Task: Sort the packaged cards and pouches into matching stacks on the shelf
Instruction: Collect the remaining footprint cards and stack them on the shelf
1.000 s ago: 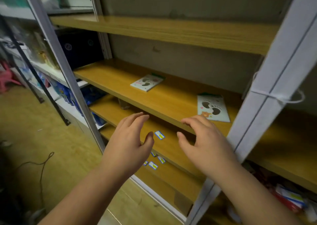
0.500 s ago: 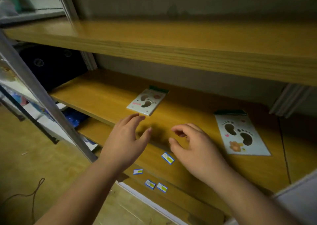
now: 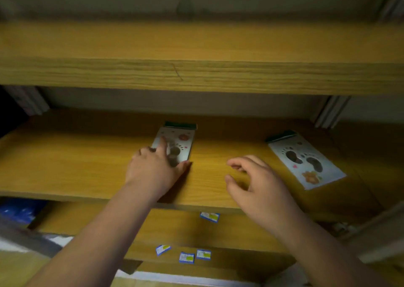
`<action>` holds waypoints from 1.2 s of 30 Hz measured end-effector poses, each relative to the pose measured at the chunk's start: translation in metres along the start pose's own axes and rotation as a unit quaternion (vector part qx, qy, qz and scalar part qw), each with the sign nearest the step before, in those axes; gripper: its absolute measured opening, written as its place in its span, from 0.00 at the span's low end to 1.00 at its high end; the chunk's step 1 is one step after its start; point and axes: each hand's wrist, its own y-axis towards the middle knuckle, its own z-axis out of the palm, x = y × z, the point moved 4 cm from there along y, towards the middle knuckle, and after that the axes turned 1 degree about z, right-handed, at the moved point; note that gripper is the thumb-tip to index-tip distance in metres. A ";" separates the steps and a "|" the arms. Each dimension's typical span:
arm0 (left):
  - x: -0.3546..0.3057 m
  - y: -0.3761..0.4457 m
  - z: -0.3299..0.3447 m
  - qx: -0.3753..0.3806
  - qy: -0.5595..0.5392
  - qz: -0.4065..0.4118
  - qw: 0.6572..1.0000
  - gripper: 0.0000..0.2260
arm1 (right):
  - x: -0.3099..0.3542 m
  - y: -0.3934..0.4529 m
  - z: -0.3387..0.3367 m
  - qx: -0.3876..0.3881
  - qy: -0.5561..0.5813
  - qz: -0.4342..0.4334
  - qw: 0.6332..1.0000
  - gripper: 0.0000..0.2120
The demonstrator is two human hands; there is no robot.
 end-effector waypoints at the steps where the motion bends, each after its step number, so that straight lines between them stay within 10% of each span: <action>1: 0.005 0.003 -0.003 -0.004 -0.007 0.002 1.000 0.49 | 0.000 -0.003 0.001 -0.002 -0.006 0.010 1.000 0.17; 8: 0.012 0.027 -0.006 0.004 -0.225 0.027 0.974 0.40 | -0.015 -0.016 -0.010 -0.044 -0.048 0.094 0.994 0.18; 18: -0.057 -0.009 -0.012 0.083 -0.001 0.108 0.991 0.60 | -0.034 -0.026 -0.041 -0.110 -0.075 0.146 0.980 0.20; 36: -0.084 -0.001 -0.014 0.115 -0.110 0.079 0.984 0.56 | -0.058 -0.013 -0.063 -0.096 -0.091 0.100 0.986 0.20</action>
